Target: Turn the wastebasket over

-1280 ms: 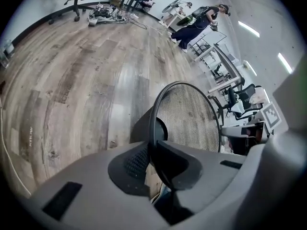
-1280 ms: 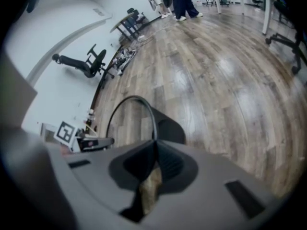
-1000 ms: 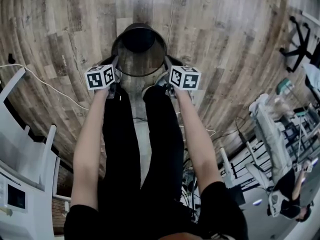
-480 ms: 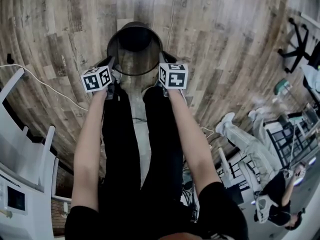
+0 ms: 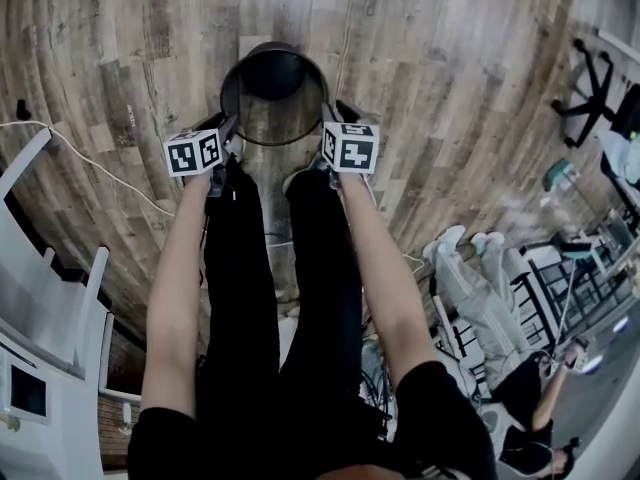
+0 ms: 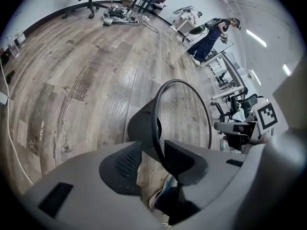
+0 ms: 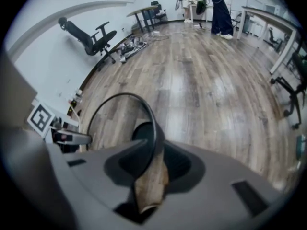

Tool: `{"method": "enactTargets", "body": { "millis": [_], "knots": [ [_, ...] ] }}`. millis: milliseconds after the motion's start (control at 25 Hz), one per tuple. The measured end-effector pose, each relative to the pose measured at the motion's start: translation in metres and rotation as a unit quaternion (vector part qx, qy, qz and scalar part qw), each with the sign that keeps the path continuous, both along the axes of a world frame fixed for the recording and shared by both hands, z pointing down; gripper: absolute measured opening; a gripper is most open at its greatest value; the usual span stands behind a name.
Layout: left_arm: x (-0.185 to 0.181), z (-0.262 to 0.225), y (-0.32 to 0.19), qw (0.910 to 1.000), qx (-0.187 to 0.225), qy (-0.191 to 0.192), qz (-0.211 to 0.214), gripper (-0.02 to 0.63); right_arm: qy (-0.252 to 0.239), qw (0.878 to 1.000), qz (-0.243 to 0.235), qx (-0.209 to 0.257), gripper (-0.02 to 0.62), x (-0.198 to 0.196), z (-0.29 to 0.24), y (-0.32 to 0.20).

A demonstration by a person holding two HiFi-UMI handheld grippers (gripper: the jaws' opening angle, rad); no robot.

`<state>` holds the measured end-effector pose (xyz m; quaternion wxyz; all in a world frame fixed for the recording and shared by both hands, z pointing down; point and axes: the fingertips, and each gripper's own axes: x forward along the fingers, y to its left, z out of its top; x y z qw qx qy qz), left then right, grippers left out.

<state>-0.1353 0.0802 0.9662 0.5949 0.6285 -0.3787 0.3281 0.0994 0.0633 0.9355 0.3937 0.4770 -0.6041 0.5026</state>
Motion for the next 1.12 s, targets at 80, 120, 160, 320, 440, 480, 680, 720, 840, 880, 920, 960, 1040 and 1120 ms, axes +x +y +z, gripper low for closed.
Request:
{"method": "enactTargets", "body": {
  "millis": [80, 120, 160, 320, 440, 480, 680, 720, 840, 880, 920, 960, 1040, 1120],
  "knots": [
    [-0.012, -0.014, 0.005, 1.0000, 0.000, -0.002, -0.009, 0.179, -0.001, 1.000, 0.008, 0.003, 0.123, -0.001, -0.018, 0.000],
    [-0.019, -0.024, 0.008, 0.9999, 0.001, -0.005, -0.015, 0.179, -0.002, 1.000, 0.011, 0.007, 0.123, -0.002, -0.030, 0.000],
    [-0.026, -0.036, 0.010, 0.9998, 0.004, -0.009, -0.019, 0.179, -0.003, 1.000, 0.013, 0.013, 0.123, -0.003, -0.044, 0.000],
    [-0.050, -0.098, 0.007, 0.9986, 0.038, -0.030, -0.021, 0.136, -0.011, 0.999, 0.020, 0.042, 0.103, -0.010, -0.109, -0.004],
    [-0.065, -0.163, -0.006, 0.9949, 0.082, -0.052, -0.028, 0.062, -0.007, 0.998, 0.019, 0.066, 0.071, -0.017, -0.169, -0.009],
    [-0.067, -0.188, -0.012, 0.9929, 0.100, -0.058, -0.026, 0.052, -0.005, 0.997, 0.019, 0.075, 0.061, -0.018, -0.189, -0.011],
    [-0.049, -0.327, -0.048, 0.9793, 0.198, -0.041, -0.001, 0.035, -0.021, 0.991, 0.043, 0.127, 0.044, -0.026, -0.301, -0.026],
    [-0.042, -0.360, -0.056, 0.9746, 0.222, -0.032, 0.005, 0.035, -0.024, 0.989, 0.044, 0.142, 0.043, -0.029, -0.328, -0.029],
    [-0.023, -0.464, -0.088, 0.9507, 0.309, -0.011, 0.020, 0.035, -0.032, 0.975, 0.037, 0.214, 0.038, -0.034, -0.420, -0.053],
    [-0.016, -0.502, -0.100, 0.9392, 0.343, -0.006, 0.019, 0.035, -0.037, 0.968, 0.034, 0.245, 0.036, -0.035, -0.452, -0.063],
    [-0.010, -0.540, -0.109, 0.9278, 0.373, -0.001, 0.017, 0.035, -0.042, 0.960, 0.033, 0.274, 0.034, -0.035, -0.483, -0.070],
    [-0.006, -0.577, -0.113, 0.9174, 0.398, 0.003, 0.015, 0.035, -0.047, 0.953, 0.034, 0.298, 0.034, -0.036, -0.513, -0.072],
    [0.000, -0.645, -0.110, 0.8961, 0.444, 0.002, 0.017, 0.035, -0.054, 0.940, 0.037, 0.334, 0.032, -0.040, -0.570, -0.067],
    [0.005, -0.706, -0.106, 0.8704, 0.492, -0.006, 0.019, 0.035, -0.062, 0.928, 0.038, 0.365, 0.033, -0.043, -0.620, -0.063]
  ]
}}
